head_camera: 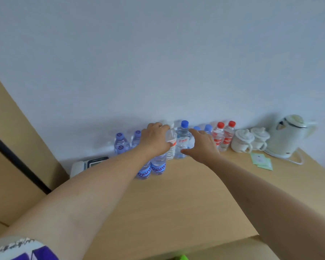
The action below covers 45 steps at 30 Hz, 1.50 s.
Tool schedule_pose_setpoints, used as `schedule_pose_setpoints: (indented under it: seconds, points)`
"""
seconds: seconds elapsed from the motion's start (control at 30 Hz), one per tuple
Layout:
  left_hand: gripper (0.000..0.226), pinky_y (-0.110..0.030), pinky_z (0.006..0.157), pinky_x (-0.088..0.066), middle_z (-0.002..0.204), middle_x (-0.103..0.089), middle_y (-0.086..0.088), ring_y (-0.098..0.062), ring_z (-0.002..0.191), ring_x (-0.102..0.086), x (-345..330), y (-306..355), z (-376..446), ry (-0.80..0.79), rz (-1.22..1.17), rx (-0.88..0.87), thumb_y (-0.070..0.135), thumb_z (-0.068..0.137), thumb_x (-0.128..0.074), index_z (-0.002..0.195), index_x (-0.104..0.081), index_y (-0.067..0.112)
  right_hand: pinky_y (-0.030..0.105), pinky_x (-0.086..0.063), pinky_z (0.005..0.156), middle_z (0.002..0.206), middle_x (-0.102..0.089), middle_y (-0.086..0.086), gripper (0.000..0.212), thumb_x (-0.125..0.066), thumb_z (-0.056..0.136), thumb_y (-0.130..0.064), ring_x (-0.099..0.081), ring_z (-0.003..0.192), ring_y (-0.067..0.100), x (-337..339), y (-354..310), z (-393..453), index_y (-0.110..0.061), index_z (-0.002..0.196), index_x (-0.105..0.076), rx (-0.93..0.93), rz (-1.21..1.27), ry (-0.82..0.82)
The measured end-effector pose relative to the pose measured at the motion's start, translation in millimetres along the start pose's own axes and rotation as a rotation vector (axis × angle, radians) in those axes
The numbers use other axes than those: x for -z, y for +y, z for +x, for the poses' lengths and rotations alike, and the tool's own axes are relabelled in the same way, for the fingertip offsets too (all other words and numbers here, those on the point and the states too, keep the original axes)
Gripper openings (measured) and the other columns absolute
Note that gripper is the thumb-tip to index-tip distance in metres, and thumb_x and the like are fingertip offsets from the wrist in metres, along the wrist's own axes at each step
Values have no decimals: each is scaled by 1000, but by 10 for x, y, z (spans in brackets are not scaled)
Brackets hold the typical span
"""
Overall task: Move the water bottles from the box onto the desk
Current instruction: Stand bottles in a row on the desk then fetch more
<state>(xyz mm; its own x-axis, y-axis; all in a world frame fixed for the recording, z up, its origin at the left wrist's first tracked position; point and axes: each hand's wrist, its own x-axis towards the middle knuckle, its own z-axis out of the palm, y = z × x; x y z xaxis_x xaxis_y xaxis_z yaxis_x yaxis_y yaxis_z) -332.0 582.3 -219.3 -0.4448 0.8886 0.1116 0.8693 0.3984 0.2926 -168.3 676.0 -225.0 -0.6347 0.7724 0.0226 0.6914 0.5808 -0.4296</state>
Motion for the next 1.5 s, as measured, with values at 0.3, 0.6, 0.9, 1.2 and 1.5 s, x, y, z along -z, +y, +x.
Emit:
schedule_pose_setpoints:
  seconds: [0.3,0.6,0.9,1.2,1.5]
  points:
    - [73,-47,110,-40,154,-43,-6,-29,143,-36,-202,1079,-19,-73,50,-233,51,86,-70,150,-45,27,44,-41,104,150,-44,5,98,-84,71,-51,-39,138,32,560,816,-659,-32,153,-33,-210,-131,98]
    - [74,-47,113,-37,160,-36,-6,-30,145,-32,-486,2849,-248,-123,107,-463,57,86,-67,150,-42,29,42,-37,108,155,-37,6,101,-82,73,-56,-31,143,29,1254,1971,-1621,-30,155,-29,-385,-99,214]
    - [75,-49,116,-33,162,-33,-3,-26,149,-27,-1194,5176,-1055,-237,96,-683,60,88,-64,153,-37,31,41,-36,111,154,-39,5,99,-80,74,-58,-32,142,30,1930,3676,-3271,-29,154,-30,-650,-73,291]
    - [75,-49,117,-34,161,-35,-6,-28,149,-30,-1697,7349,-2144,-301,65,-1058,60,91,-61,155,-37,29,45,-34,113,154,-40,9,101,-81,73,-61,-34,142,33,2431,4970,-5111,-29,154,-30,-997,-125,327]
    - [73,-49,110,-41,155,-45,-3,-27,143,-39,-2347,8954,-3056,-444,-7,-1356,59,88,-67,151,-44,32,47,-31,118,161,-32,8,99,-79,78,-57,-29,147,31,2684,5727,-6421,-30,157,-26,-1366,-73,413]
